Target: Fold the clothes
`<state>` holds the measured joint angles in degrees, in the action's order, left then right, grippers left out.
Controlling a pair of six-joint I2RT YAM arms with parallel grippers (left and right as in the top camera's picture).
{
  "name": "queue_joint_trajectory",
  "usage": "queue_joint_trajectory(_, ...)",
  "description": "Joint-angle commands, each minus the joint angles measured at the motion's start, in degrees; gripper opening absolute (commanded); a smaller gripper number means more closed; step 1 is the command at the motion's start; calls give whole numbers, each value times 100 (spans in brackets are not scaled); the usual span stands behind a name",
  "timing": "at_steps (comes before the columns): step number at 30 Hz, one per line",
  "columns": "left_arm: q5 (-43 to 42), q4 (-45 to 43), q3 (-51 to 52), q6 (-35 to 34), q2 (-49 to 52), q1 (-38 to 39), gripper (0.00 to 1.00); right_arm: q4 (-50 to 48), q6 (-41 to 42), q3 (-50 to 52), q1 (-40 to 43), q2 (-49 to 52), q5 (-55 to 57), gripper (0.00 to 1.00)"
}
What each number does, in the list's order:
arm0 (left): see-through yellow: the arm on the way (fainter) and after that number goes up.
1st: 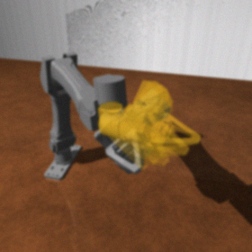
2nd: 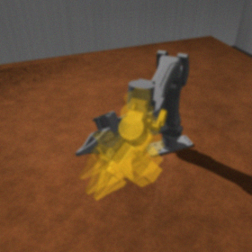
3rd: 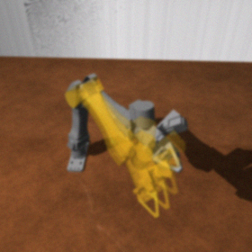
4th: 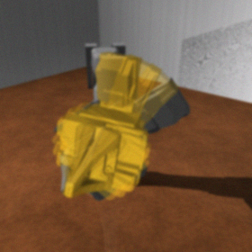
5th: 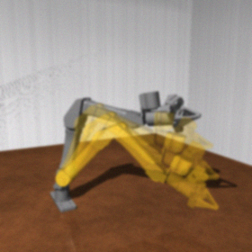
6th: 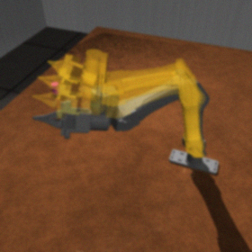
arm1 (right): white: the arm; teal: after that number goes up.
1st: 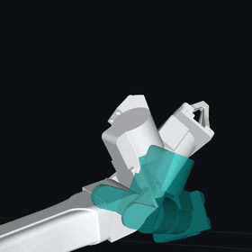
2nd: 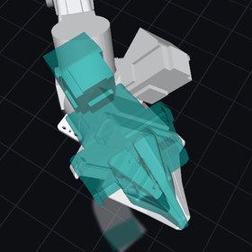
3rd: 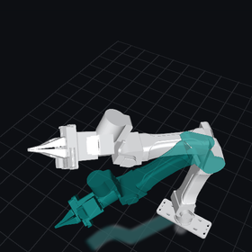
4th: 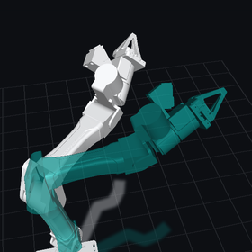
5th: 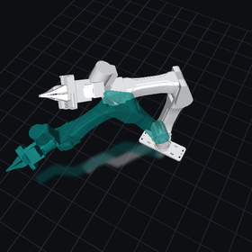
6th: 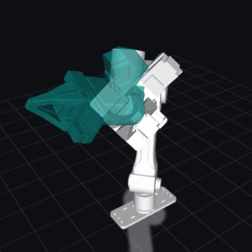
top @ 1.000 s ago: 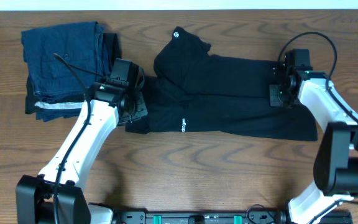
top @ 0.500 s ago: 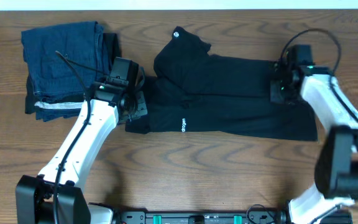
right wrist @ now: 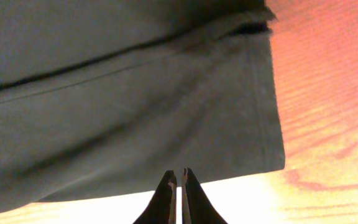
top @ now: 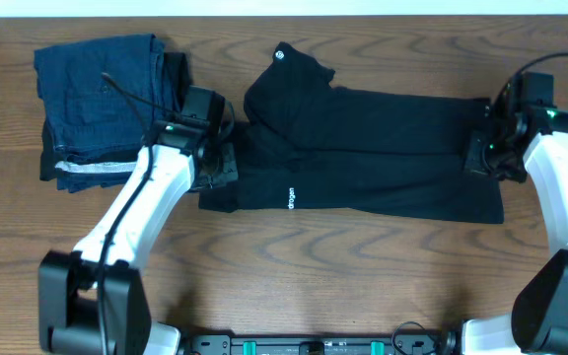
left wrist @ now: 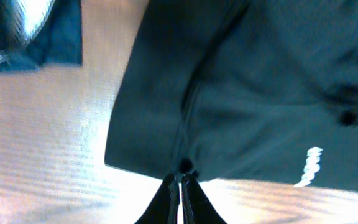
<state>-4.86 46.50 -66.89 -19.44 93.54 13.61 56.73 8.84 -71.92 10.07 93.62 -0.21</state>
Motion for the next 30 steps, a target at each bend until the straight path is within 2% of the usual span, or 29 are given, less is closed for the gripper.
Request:
queue_joint_trajectory(1, -72, 50, -85, 48, 367, 24, 6, -195, 188, 328, 234, 79, 20, 3)
queue_joint_trajectory(7, -72, 26, -85, 33, 1126, 24, 6, -960, 179, 1084, 289, 223, 7, 1)
queue_joint_trajectory(14, -68, -122, -85, 31, 1534, 24, 6, -2022, 35, 1878, 422, 444, -7, 1)
queue_joint_trajectory(22, -70, -31, -57, 31, 1808, 24, 6, -1943, 251, 2100, 688, 514, 0, 2)
queue_joint_trajectory(30, -74, 68, 431, 28, 1808, 24, 6, -1784, 275, 2153, 960, 514, 240, 1)
